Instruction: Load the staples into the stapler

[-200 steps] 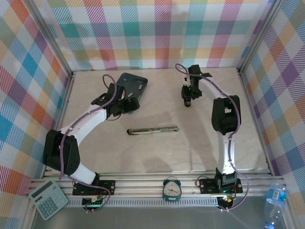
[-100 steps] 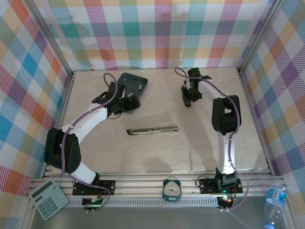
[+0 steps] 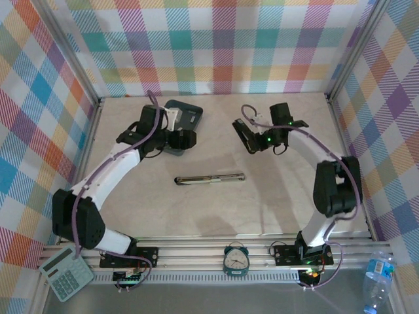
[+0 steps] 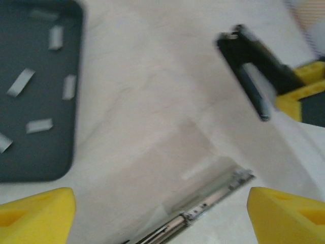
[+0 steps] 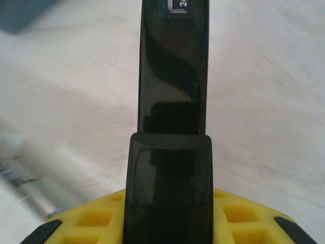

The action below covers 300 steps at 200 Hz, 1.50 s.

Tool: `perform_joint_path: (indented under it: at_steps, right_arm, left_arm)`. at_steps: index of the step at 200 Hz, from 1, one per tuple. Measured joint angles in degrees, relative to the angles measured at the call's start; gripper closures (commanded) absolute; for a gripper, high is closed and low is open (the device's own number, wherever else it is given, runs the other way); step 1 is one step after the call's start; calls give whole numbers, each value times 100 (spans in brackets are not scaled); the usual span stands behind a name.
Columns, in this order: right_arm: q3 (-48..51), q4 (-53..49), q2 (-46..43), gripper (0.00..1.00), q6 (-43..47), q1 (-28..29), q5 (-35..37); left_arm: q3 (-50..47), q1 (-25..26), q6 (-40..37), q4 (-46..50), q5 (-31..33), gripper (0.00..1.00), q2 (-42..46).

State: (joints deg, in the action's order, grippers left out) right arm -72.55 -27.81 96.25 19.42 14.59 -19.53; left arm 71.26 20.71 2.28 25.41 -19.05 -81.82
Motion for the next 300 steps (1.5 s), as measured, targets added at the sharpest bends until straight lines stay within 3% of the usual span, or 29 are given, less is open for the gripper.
perform_joint_path:
  at_steps: [24, 47, 80, 119, 161, 247, 263, 285, 300]
  right_arm:
    - [433, 173, -688, 79, 791, 299, -942]
    - [533, 103, -981, 78, 1436, 623, -1558]
    - [533, -166, -1084, 78, 2256, 1156, -1749]
    - [533, -426, -1102, 78, 2806, 1440, -1757]
    - [531, -472, -1134, 77, 3012, 1635, -1668]
    - [479, -485, -1137, 77, 3213, 1773, -1541]
    - [452, -479, -1152, 77, 3220, 1775, -1543]
    - [450, -485, -1187, 75, 3252, 1775, -1543]
    - [450, -490, -1189, 68, 3230, 1775, -1517]
  left_arm:
    - [203, 46, -1692, 400, -1058, 23, 286]
    - [352, 125, -3097, 925, -1606, 22, 417]
    - [433, 192, -4793, 1637, -2135, 28, 420]
    - [463, 402, -5912, 1961, -2273, 29, 398]
    - [848, 715, -6478, 2439, -2236, 36, -20]
    - [1043, 774, -6666, 2704, -2083, 51, -352]
    - [1045, 776, -6660, 2706, -2037, 57, -417]
    - [1069, 776, -6623, 2719, -1926, 74, -514]
    - [1106, 776, -6677, 2712, -1853, 85, -535]
